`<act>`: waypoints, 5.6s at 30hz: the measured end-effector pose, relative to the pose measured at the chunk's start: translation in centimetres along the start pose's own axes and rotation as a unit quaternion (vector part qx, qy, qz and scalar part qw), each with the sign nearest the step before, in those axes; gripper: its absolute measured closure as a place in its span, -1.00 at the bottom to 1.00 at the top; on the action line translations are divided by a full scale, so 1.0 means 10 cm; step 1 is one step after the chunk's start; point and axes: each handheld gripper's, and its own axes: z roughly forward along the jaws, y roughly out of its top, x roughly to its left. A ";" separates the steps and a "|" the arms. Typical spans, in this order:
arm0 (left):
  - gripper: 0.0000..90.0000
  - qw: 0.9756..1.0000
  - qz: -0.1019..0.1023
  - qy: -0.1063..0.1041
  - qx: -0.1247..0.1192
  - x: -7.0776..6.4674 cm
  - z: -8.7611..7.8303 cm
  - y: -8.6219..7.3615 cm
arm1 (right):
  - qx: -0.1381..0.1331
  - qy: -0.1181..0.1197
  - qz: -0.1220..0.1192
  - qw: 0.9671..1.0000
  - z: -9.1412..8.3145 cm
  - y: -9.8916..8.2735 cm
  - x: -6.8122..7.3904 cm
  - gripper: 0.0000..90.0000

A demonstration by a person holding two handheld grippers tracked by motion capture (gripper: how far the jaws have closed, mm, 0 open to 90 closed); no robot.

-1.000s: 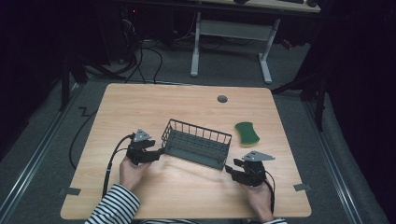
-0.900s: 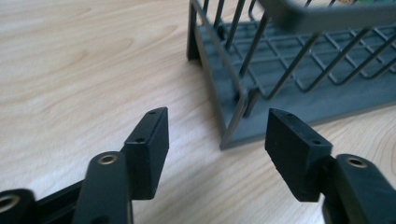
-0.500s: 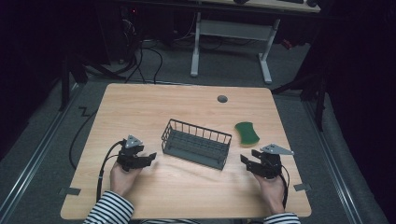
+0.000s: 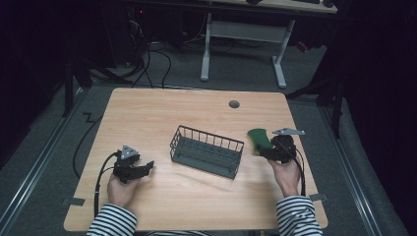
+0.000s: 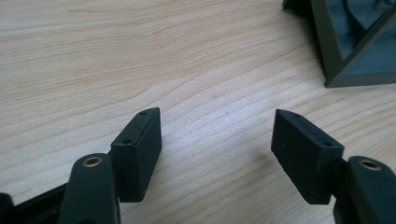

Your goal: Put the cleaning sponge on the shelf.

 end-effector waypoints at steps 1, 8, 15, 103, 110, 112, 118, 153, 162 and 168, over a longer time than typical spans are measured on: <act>-0.28 1.000 0.007 0.003 0.002 -0.02 0.01 0.00 | 0.011 0.000 0.011 1.000 0.06 0.05 -0.03 -0.25; -0.36 1.000 0.024 0.010 0.009 -0.06 0.02 0.01 | 0.076 -0.010 0.021 0.997 0.33 0.23 -0.12 -0.34; -0.36 1.000 0.021 0.011 0.008 -0.06 0.03 0.01 | 0.117 -0.018 0.030 0.993 0.46 0.33 -0.24 -0.37; -0.37 1.000 0.022 0.012 0.008 -0.07 0.03 0.01 | 0.121 0.047 -0.043 0.991 -0.11 0.77 0.14 -0.31; -0.38 1.000 0.024 0.012 0.009 -0.06 0.03 0.01 | 0.108 0.054 -0.063 0.991 -0.26 0.77 0.23 -0.31; -0.37 1.000 0.023 0.012 0.009 -0.06 0.03 0.01 | 0.102 0.057 -0.071 0.991 -0.32 0.79 0.26 -0.31; -0.38 1.000 0.023 0.012 0.009 -0.07 0.03 0.01 | 0.076 0.063 -0.098 0.990 -0.48 0.83 0.42 -0.31; -0.38 1.000 0.023 0.012 0.009 -0.07 0.03 0.01 | 0.119 0.090 -0.198 0.969 0.04 0.85 1.34 -0.31; -0.38 1.000 0.023 0.012 0.009 -0.07 0.03 0.01 | 0.124 0.086 -0.194 0.969 0.11 0.78 1.34 -0.32; -0.38 1.000 0.022 0.012 0.009 -0.07 0.03 0.01 | 0.127 0.069 -0.205 0.968 0.11 0.76 1.39 -0.32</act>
